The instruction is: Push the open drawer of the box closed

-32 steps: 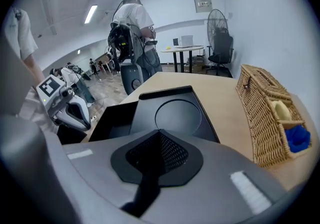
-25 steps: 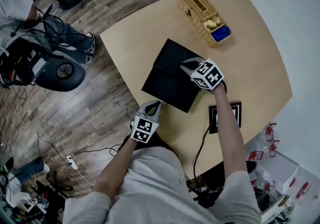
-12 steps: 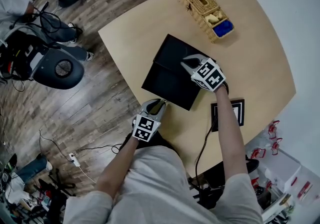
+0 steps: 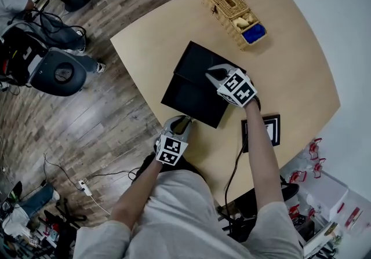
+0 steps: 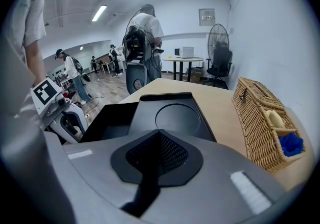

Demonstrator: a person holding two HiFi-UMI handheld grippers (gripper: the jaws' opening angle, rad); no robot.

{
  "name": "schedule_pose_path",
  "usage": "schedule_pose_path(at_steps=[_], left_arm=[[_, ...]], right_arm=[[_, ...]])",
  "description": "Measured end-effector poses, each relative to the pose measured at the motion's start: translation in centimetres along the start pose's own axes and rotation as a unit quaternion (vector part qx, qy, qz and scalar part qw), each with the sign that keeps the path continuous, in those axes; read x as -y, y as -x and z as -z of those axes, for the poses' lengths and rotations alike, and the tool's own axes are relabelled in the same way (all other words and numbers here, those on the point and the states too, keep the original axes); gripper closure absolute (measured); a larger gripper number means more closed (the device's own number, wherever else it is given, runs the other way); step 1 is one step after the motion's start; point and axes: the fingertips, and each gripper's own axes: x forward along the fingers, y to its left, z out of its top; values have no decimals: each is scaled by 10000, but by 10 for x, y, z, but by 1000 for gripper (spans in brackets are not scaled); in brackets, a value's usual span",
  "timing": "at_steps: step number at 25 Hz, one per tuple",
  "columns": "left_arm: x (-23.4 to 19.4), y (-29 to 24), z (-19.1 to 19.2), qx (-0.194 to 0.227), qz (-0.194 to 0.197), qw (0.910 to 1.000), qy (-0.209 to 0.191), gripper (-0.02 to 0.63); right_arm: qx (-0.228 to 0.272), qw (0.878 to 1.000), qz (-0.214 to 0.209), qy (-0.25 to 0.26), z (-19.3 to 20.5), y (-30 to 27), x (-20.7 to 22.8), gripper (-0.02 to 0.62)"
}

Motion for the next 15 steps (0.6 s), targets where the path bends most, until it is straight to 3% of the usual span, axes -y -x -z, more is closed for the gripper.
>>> schedule_pose_path(at_steps=[10, 15], left_arm=[[-4, 0, -4, 117, -343, 9993, -52, 459], [-5, -5, -2, 61, -336, 9994, 7, 457]], right_arm=[[4, 10000, 24, -5, 0, 0, 0, 597], [13, 10000, 37, -1, 0, 0, -1, 595]])
